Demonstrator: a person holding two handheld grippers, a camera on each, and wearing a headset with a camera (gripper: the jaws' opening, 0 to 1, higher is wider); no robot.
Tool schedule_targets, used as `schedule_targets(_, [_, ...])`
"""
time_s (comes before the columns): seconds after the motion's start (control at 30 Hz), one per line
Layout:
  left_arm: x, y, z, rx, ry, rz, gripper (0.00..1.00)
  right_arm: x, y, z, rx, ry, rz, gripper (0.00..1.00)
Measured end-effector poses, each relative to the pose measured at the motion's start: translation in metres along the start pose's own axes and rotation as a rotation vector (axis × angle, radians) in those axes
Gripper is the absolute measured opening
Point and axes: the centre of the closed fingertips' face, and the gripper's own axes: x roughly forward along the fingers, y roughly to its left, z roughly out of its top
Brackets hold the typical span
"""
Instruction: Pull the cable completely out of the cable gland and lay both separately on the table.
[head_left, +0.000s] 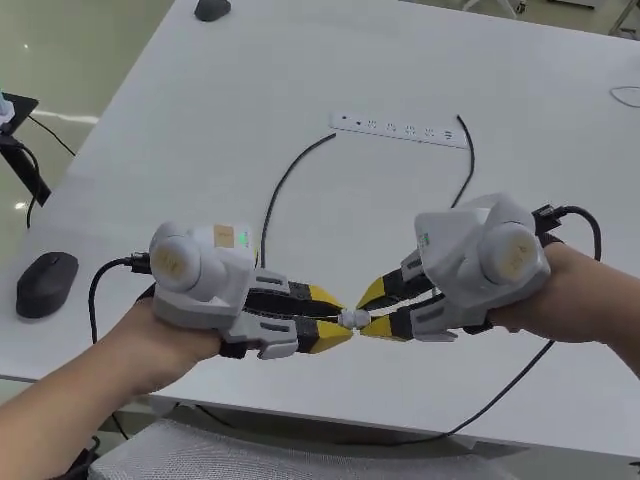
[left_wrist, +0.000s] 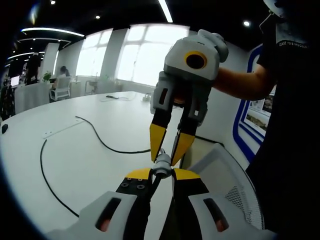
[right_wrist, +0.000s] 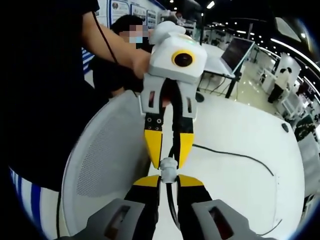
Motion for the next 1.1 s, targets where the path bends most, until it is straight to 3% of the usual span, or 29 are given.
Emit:
schedule_targets(0.13, [-0.004,0.002,0.005,-0.018,-0.003,0.001,0.15,-0.003,-0.003,0.004,0.020,-0.074,-0.019,0.07])
schedule_targets(0.3, [-0.005,0.002,0.009,-0.021,0.018,-0.009,0.15,-0.006,-0.004,0.006,0.050,-0.124,-0.033,0.08])
schedule_targets(0.4, [-0.005,0.001,0.012,-0.030,0.022,-0.020,0.14,-0.009,-0.005,0.009,0.106,-0.162,-0.032,0.08])
schedule_targets(0.53, [-0.004,-0.002,0.011,-0.017,0.054,-0.031,0.15,-0.018,-0.009,0.014,0.275,-0.256,-0.007,0.13])
schedule_targets(0.67, [-0.003,-0.004,0.013,0.012,0.056,-0.036,0.15,-0.027,-0.011,0.016,0.417,-0.327,0.050,0.09])
schedule_targets(0.7, [-0.003,-0.004,0.015,0.024,0.054,-0.037,0.15,-0.028,-0.009,0.015,0.454,-0.339,0.091,0.11])
schedule_targets(0.77, [-0.002,-0.005,0.016,0.038,0.052,-0.043,0.15,-0.027,-0.008,0.010,0.525,-0.321,0.136,0.15])
schedule_targets(0.87, [0.000,-0.007,0.017,0.071,0.064,-0.050,0.15,-0.025,-0.011,0.006,0.571,-0.361,0.205,0.14])
schedule_targets(0.9, [0.001,-0.006,0.016,0.083,0.069,-0.049,0.15,-0.027,-0.008,0.009,0.670,-0.393,0.277,0.14])
schedule_targets(0.97, [0.001,-0.006,0.017,0.088,0.072,-0.049,0.15,-0.027,-0.004,0.010,0.732,-0.415,0.351,0.13])
schedule_targets(1.0, [0.001,-0.006,0.017,0.087,0.070,-0.051,0.14,-0.026,-0.010,0.009,0.719,-0.448,0.341,0.11])
schedule_targets(1.03, [0.001,-0.007,0.018,0.092,0.069,-0.050,0.14,-0.026,-0.009,0.007,0.749,-0.443,0.359,0.11])
schedule_targets(1.1, [0.001,-0.007,0.018,0.095,0.074,-0.051,0.14,-0.029,-0.009,0.015,0.809,-0.498,0.404,0.12])
